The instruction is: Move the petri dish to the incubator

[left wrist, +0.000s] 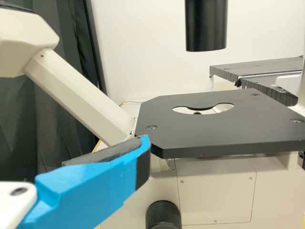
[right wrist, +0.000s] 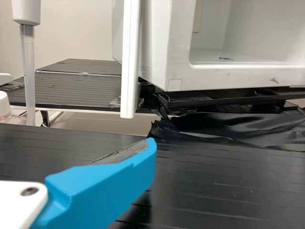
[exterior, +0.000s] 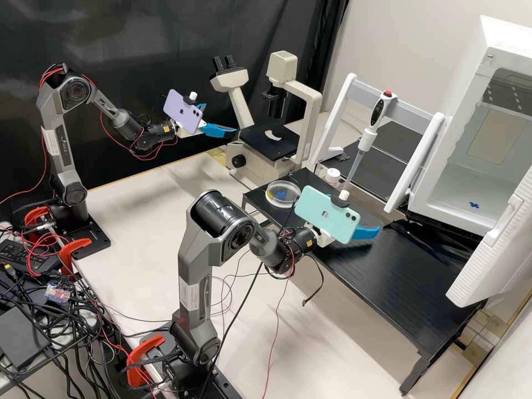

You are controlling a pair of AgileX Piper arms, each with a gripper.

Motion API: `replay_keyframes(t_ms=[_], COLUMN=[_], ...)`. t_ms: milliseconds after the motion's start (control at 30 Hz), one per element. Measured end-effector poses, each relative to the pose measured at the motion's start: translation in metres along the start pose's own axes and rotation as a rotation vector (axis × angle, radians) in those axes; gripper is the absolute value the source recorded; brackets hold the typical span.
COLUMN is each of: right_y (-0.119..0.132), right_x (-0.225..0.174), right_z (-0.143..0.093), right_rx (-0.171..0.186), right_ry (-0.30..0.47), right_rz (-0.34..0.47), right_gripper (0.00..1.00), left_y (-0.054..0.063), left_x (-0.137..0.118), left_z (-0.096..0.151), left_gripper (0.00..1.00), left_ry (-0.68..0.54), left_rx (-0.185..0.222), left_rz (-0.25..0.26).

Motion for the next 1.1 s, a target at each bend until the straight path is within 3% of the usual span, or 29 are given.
replay_keyframes(t_ms=[500, 833, 1100], right_y=[0.003, -0.001, -0.03], right_x=[-0.015, -0.053, -0.068], right_z=[-0.005, -0.037, -0.061], right_rx=[0.012, 0.004, -0.006], right_ry=[0.024, 0.228, 0.352], right_rz=[0.002, 0.009, -0.103], right_gripper=[1.0, 1.0, 1.0], left_y=[0.0, 0.0, 0.0], left_x=[0.0, 0.0, 0.0], left_z=[0.0, 0.0, 0.0], left_gripper=[1.0, 1.0, 1.0], left_ry=[0.0, 0.0, 0.0], left_rx=[0.0, 0.0, 0.0], left_rz=[0.0, 0.0, 0.0])
